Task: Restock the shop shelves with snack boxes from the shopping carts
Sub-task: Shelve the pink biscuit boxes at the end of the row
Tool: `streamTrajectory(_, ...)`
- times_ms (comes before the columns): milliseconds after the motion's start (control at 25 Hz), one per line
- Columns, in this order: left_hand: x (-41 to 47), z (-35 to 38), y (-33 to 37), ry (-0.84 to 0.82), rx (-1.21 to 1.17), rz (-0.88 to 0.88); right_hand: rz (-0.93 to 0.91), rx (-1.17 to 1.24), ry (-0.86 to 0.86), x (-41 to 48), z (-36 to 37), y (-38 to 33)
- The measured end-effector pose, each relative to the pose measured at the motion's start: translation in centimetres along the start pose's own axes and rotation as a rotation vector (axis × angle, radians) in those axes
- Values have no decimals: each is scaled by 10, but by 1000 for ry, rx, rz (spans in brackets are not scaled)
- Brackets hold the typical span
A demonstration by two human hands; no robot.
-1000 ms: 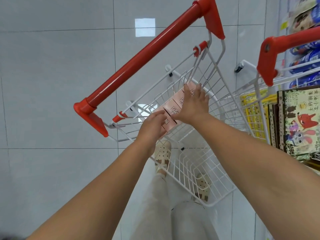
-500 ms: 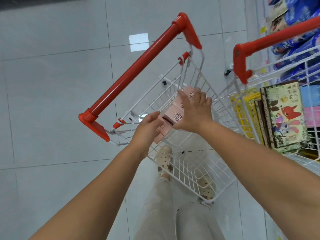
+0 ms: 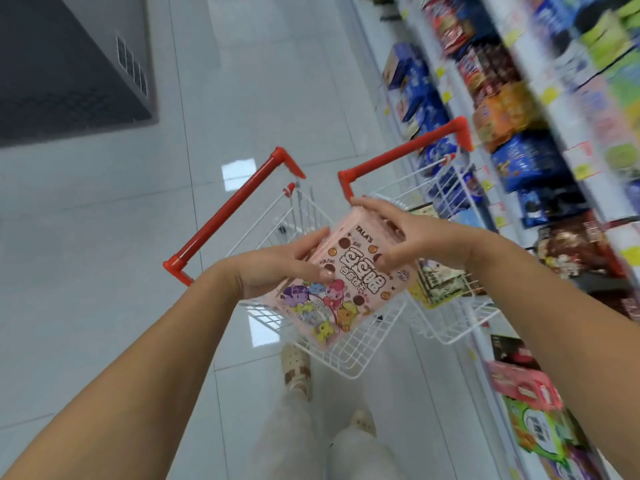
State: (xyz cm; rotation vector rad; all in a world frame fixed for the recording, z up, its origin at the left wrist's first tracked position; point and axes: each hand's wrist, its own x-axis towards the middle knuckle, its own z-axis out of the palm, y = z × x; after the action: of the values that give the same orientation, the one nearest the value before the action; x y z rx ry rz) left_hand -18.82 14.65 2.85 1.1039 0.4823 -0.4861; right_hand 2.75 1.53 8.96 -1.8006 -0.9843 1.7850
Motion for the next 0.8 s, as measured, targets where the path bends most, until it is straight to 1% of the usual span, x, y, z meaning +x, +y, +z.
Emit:
streamTrajectory(40, -4, 16, 12, -90, -3, 37, -13, 61, -41, -20, -4, -1)
streamTrajectory(120, -12, 51, 28, -146, -12, 88, -40, 179, -117, -59, -7, 1)
streamTrajectory(200, -19, 93, 37, -99, -5, 106, -86, 268, -146, -97, -6, 9)
streamTrajectory(280, -25, 137, 38, -20, -19, 140, -127, 316, -131, -130, -1, 21)
streamTrajectory(360, -32, 182, 36, -8, -92, 191, -130, 340, -46, -165, 5, 33)
streamTrajectory(440, -41, 225, 35, -13, -179, 214, -86, 321, 98, -200, 13, 39)
streamTrajectory(520, -50, 262, 35, 39, -203, 230, -84, 373, 241, -234, 23, 45)
streamTrajectory(600, -56, 293, 37, 127, -226, 236, -146, 559, 389, -268, 37, 52)
streamTrajectory(680, -55, 316, 37, 197, -234, 251, -247, 763, 537, -299, 59, 63)
streamTrajectory(720, -54, 330, 38, 218, -224, 252, -287, 804, 575, -314, 74, 69)
streamTrajectory(800, -50, 361, 36, 241, -192, 244, -315, 758, 598, -346, 113, 81)
